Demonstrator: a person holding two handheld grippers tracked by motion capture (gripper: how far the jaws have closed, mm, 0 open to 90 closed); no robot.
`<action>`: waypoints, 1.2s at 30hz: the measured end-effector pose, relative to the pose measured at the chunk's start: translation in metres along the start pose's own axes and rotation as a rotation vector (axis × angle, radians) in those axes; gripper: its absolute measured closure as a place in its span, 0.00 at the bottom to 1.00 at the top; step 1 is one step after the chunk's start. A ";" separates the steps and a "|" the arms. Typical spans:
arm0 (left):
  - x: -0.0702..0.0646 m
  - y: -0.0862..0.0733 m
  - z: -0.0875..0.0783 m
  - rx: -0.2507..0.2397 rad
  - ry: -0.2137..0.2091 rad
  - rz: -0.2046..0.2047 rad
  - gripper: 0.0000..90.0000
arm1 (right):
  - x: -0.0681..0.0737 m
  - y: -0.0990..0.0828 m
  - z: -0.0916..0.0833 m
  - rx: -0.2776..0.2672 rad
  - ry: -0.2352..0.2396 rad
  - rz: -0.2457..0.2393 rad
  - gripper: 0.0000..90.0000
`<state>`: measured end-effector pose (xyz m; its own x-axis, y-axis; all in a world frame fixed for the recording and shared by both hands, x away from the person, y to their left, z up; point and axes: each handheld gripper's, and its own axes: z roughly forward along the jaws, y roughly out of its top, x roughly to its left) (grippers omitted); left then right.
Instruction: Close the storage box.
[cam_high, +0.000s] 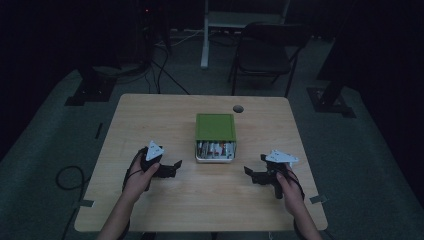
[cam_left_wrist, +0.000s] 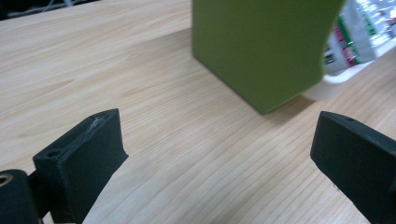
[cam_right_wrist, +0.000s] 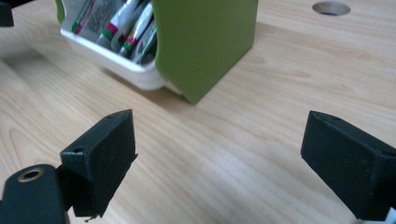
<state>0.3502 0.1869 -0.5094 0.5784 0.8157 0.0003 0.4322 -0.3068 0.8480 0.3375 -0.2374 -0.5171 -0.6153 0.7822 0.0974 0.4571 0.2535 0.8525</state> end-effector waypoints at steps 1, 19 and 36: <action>0.001 -0.002 -0.001 -0.002 0.000 -0.002 0.03 | 0.000 -0.002 -0.001 0.004 -0.002 0.001 0.11; 0.017 -0.023 -0.019 0.026 0.075 -0.072 0.03 | 0.011 -0.031 -0.008 0.094 0.014 -0.029 0.11; 0.037 -0.045 -0.042 0.071 0.180 -0.150 0.03 | 0.015 -0.043 -0.007 0.180 0.024 -0.033 0.11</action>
<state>0.3224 0.2513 -0.5253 0.3738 0.9272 -0.0231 0.5556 -0.2039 0.8061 0.3040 -0.2408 -0.5487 -0.6464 0.7583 0.0846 0.5421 0.3784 0.7503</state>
